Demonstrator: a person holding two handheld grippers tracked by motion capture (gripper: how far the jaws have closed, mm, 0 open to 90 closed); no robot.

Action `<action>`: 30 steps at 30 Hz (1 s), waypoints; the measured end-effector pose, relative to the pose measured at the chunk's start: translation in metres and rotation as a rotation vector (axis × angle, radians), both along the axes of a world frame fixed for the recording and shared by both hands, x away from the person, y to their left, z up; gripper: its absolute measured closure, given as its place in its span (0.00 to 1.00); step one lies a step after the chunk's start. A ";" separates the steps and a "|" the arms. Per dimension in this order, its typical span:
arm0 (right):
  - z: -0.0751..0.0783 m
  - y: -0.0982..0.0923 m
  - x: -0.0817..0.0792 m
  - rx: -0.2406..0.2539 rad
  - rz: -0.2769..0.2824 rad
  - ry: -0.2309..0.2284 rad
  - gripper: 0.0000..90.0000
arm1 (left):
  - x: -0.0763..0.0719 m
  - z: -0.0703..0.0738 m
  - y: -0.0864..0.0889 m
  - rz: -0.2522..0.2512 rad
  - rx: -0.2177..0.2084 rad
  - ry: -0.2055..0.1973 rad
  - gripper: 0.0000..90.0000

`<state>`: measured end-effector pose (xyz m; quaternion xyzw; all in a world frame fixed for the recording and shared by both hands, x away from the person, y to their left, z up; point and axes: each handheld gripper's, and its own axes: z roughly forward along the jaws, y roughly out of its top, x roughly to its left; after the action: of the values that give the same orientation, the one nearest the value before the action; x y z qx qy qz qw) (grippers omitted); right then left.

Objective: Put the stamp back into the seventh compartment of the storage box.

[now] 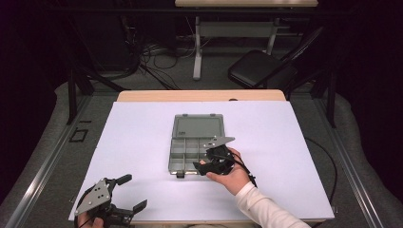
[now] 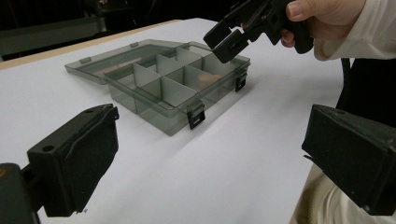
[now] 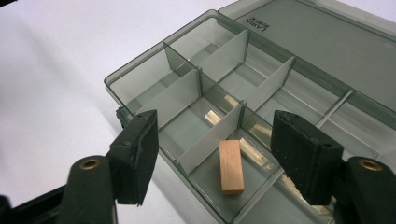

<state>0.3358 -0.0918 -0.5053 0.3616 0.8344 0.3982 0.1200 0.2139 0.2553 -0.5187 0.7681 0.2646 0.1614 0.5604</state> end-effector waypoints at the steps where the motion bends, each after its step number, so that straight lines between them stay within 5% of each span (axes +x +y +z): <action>1: 0.000 0.000 0.000 0.000 0.000 0.000 0.32 | 0.000 0.000 0.000 0.001 -0.001 0.002 0.04; 12: 0.006 -0.005 -0.003 0.032 -0.006 -0.008 0.17 | 0.000 0.000 -0.001 -0.002 0.006 -0.001 0.04; 19: 0.010 -0.007 -0.012 -0.011 0.036 -0.047 0.07 | 0.000 -0.001 -0.001 -0.004 0.004 -0.002 0.04; 30: 0.024 -0.024 -0.021 0.049 0.018 -0.057 0.00 | 0.000 0.000 -0.001 -0.004 0.004 -0.002 0.04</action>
<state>0.3146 -0.1157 -0.4809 0.3454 0.8238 0.4298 0.1313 0.2142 0.2540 -0.5192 0.7696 0.2623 0.1614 0.5594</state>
